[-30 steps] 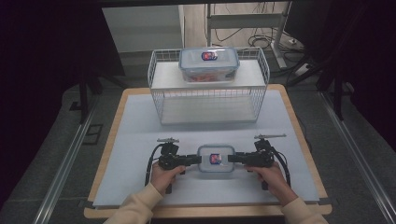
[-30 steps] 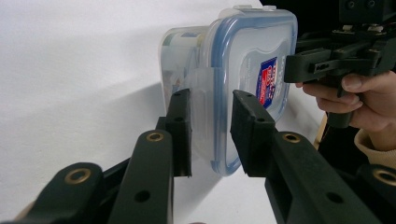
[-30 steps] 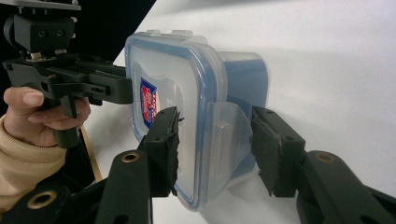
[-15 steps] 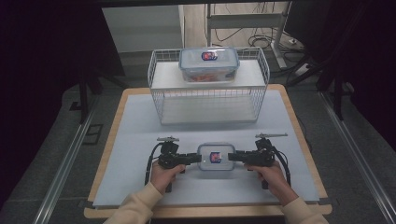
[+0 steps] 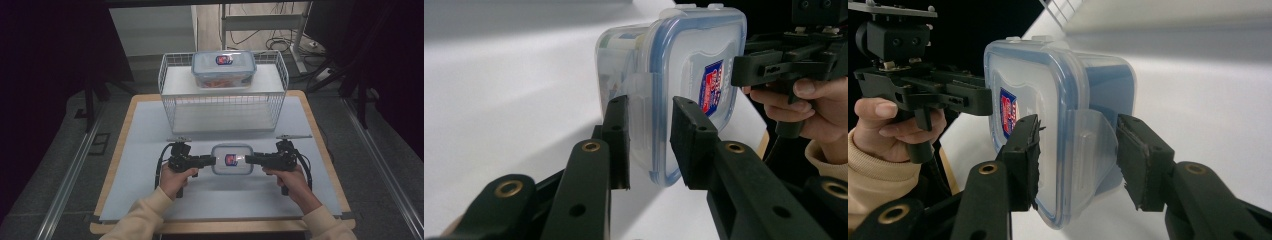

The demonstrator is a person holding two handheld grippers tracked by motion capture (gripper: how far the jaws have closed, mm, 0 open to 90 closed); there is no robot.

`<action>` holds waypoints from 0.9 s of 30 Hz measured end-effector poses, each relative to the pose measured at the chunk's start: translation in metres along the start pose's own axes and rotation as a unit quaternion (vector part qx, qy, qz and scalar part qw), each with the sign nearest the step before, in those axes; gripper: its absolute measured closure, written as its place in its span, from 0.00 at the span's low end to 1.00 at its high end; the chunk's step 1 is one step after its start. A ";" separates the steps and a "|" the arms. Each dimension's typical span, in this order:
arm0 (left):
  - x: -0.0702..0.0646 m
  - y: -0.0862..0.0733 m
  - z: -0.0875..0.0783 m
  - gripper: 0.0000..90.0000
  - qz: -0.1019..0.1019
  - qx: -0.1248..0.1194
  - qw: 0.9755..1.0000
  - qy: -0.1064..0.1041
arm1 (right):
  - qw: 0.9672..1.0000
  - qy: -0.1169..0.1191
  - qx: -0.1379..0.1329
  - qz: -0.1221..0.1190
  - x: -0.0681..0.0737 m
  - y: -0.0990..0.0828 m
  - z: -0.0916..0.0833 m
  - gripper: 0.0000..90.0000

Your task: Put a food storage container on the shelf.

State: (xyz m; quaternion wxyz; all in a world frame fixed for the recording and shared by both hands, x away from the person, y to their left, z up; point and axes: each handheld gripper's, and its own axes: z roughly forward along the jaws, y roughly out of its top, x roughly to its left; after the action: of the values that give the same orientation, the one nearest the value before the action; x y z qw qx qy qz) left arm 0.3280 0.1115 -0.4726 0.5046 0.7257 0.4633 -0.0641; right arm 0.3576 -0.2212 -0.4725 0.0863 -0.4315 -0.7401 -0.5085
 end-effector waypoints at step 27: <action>-0.043 0.144 -0.071 0.78 0.079 -0.072 0.994 0.031 | 0.994 -0.006 -0.065 -0.093 0.067 0.151 -0.033 0.60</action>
State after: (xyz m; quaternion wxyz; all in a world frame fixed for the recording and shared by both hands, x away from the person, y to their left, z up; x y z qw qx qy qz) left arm 0.3827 0.1327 -0.3172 0.5440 0.7234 0.4239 0.0320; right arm 0.4160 -0.1955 -0.3167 0.0056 -0.3685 -0.7432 -0.5584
